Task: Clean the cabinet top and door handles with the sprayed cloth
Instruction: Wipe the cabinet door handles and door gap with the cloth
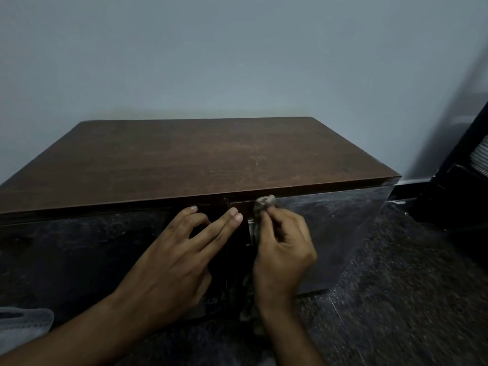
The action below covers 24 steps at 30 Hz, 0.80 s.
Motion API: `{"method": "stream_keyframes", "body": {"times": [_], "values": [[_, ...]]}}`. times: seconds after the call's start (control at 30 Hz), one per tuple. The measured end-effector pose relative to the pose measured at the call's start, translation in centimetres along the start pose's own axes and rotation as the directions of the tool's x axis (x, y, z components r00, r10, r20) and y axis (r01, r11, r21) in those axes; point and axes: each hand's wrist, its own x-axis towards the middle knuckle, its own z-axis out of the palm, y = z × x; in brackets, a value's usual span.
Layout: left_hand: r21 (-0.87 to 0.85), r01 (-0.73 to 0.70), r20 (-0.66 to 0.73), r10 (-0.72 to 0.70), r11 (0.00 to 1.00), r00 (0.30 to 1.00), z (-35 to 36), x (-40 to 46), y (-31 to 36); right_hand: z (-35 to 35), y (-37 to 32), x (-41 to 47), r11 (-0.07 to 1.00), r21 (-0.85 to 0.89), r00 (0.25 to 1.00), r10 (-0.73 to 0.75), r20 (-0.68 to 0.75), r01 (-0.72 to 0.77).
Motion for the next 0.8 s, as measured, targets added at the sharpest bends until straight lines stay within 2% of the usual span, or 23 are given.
{"method": "stream_keyframes", "body": {"times": [0.07,0.13,0.23,0.3,0.47,0.6,0.8], "values": [[-0.005,-0.003,0.004,0.004,1.0,1.0,-0.2,0.0,0.0,0.4,-0.6,-0.2,0.987,-0.013,0.981,-0.159,0.107,0.162],[-0.018,-0.007,0.012,0.007,1.0,1.0,-0.2,-0.1,0.0,0.4,-0.2,-0.4,0.977,-0.041,0.971,-0.201,0.13,0.207],[-0.04,-0.004,0.036,0.005,0.999,0.999,-0.4,-0.3,0.0,-0.5,1.4,-0.7,0.996,-0.072,0.999,-0.045,0.029,0.047],[-0.04,-0.009,0.032,0.01,0.999,0.999,-0.5,-0.4,0.0,-0.8,1.8,-1.4,0.995,-0.093,0.999,0.026,0.029,-0.024],[-0.023,0.01,0.042,-0.009,1.0,0.999,-0.3,-0.3,0.1,-1.1,1.7,-1.6,0.996,-0.076,0.994,0.059,0.094,-0.052],[-0.012,0.014,0.027,-0.014,1.0,1.0,-0.2,-0.3,0.3,-1.3,2.5,-0.4,0.974,-0.061,0.975,0.22,0.041,-0.217],[-0.007,0.025,0.018,-0.024,1.0,1.0,-0.4,-0.3,0.5,-1.0,2.6,-2.3,0.965,-0.101,0.964,0.25,0.088,-0.241]]}}
